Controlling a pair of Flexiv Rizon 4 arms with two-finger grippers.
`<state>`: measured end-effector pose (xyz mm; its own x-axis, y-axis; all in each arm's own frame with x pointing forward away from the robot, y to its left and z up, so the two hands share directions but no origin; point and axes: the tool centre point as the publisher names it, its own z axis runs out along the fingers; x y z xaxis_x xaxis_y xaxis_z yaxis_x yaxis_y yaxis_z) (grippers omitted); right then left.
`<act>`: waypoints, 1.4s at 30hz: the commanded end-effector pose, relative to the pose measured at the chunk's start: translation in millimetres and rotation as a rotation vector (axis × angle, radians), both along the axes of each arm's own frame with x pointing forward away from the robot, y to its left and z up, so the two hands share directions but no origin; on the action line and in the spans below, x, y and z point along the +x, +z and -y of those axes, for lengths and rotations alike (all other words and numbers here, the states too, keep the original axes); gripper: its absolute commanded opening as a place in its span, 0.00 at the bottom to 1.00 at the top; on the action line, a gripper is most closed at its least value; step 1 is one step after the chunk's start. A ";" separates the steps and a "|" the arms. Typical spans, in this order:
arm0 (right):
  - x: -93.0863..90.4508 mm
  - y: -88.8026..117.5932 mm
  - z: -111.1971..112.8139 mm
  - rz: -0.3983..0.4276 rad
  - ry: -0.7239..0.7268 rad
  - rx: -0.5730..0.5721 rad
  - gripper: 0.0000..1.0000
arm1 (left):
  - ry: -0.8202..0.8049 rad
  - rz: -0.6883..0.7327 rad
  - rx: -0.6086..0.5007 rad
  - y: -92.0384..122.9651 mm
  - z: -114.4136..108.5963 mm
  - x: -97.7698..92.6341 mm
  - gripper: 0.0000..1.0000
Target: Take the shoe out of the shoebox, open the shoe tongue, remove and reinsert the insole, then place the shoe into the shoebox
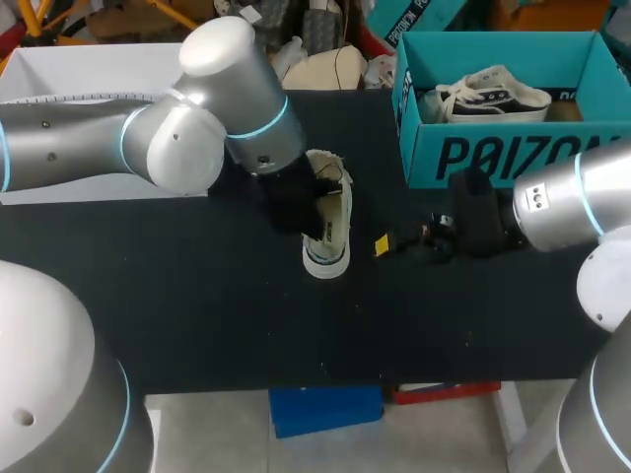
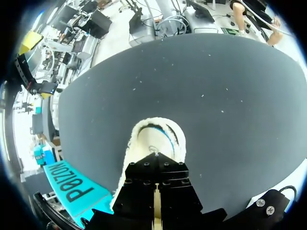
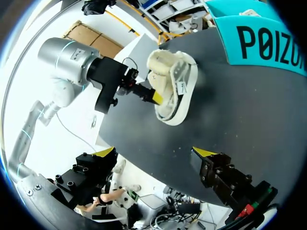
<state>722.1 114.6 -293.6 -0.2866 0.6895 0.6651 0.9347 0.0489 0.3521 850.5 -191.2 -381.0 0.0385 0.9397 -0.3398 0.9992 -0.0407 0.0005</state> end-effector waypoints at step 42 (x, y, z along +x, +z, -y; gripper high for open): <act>0.0 0.2 -0.8 -0.001 -0.001 -0.002 1.00 | 0.721 -0.305 -0.669 113.9 -20.1 117.7 0.00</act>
<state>722.1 114.5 -293.5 -0.2866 0.6895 0.6651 0.9347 0.0489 0.3521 958.5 -161.9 -259.7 -0.4892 0.4736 -0.7324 0.8630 0.3842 -0.3280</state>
